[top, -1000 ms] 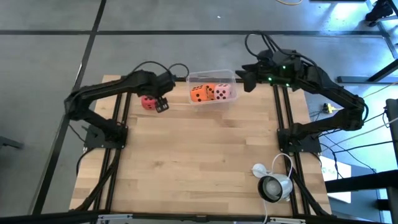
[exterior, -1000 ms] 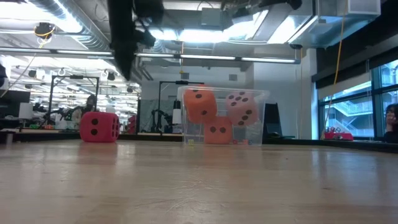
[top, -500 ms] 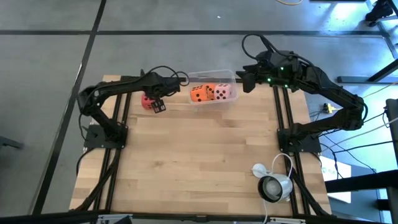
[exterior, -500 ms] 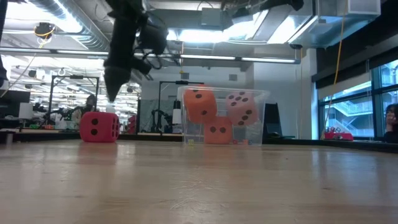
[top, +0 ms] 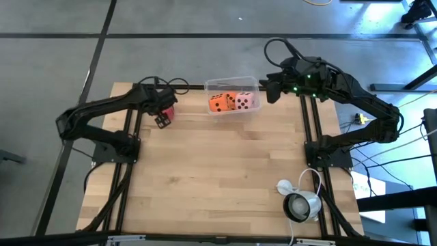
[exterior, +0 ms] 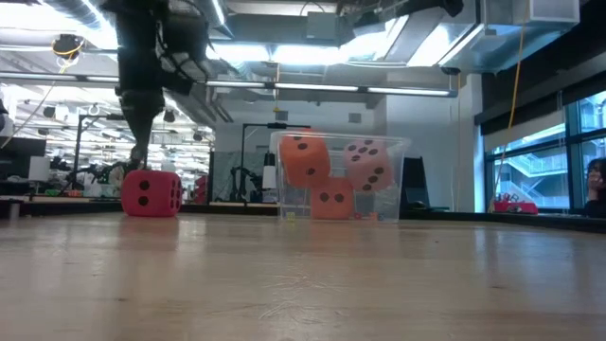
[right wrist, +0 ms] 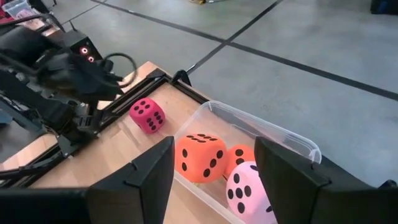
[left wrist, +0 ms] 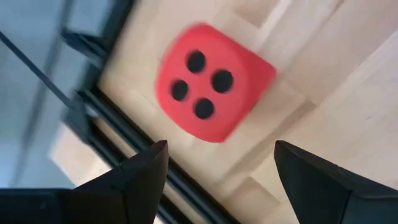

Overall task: Pick & Place Dice
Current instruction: Put the large red dice into the transparent bin

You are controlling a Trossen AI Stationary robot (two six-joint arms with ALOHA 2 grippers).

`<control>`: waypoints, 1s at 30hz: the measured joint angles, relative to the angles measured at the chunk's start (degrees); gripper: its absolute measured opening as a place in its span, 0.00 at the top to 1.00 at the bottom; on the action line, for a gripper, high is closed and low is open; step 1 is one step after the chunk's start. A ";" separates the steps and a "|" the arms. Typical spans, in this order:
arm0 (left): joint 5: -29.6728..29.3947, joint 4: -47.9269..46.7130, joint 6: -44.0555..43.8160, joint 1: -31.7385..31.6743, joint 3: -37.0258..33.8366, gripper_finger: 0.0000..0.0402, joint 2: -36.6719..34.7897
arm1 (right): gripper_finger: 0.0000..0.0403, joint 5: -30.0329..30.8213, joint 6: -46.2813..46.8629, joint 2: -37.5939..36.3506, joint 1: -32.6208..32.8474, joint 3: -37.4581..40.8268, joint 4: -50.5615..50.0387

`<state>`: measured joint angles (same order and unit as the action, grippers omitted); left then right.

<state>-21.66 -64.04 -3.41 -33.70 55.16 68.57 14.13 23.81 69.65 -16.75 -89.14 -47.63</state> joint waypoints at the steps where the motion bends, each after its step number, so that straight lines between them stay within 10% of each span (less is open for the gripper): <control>1: -1.39 0.10 1.06 0.58 0.00 0.29 -0.95 | 0.45 0.01 0.40 0.00 0.00 0.00 0.00; 30: -3.90 17.12 10.68 4.80 -13.64 0.28 -0.54 | 0.45 0.00 3.20 0.00 0.00 0.00 0.04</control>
<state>-25.56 -46.92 7.27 -28.91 41.52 68.03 14.13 27.00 69.65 -16.75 -89.14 -47.59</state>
